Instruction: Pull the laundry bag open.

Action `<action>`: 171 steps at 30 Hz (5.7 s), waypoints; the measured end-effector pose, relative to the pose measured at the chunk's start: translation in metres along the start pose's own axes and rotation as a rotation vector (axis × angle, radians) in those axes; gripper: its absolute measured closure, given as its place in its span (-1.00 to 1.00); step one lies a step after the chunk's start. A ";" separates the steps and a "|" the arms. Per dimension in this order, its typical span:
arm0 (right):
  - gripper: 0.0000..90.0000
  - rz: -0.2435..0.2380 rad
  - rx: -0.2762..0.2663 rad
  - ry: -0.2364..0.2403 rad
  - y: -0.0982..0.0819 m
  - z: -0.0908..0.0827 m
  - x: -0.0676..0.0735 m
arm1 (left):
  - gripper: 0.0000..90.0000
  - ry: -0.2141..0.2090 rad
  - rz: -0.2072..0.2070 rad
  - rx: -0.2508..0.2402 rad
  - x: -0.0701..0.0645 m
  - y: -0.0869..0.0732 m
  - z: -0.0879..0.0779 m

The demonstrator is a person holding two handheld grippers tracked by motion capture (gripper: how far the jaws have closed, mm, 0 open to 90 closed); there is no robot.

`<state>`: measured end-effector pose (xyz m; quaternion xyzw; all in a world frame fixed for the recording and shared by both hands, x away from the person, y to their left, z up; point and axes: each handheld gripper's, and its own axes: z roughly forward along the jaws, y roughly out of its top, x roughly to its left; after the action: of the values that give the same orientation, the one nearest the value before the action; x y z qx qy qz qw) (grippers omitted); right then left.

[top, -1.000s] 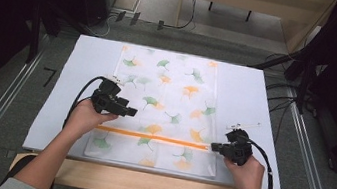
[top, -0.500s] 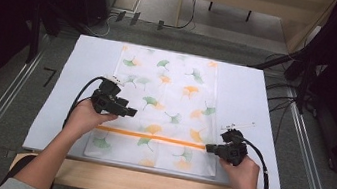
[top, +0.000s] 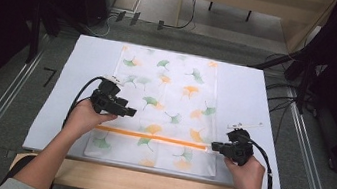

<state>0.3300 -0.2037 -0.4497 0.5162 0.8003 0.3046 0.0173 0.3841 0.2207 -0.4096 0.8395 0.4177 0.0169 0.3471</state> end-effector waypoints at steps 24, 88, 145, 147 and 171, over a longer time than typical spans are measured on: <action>0.51 -0.023 0.021 -0.097 -0.006 0.012 0.008 | -0.11 -0.007 0.018 0.015 -0.003 0.005 0.006; 0.91 -0.086 -0.129 0.150 0.013 -0.019 0.016 | 0.37 -0.260 0.194 -0.014 -0.113 0.022 0.069; 0.91 -0.100 -0.114 0.141 0.014 -0.014 0.024 | 0.90 -0.200 0.216 0.013 -0.163 0.036 0.131; 0.91 -0.102 -0.115 0.142 0.014 -0.015 0.024 | 0.98 -0.192 0.219 0.013 -0.163 0.036 0.130; 0.91 -0.112 -0.120 0.142 0.014 -0.016 0.024 | 1.00 -0.229 0.162 0.017 -0.157 0.039 0.129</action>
<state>0.3249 -0.1872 -0.4224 0.4456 0.8075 0.3863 0.0085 0.3495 0.0194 -0.4430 0.8699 0.3062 -0.0547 0.3828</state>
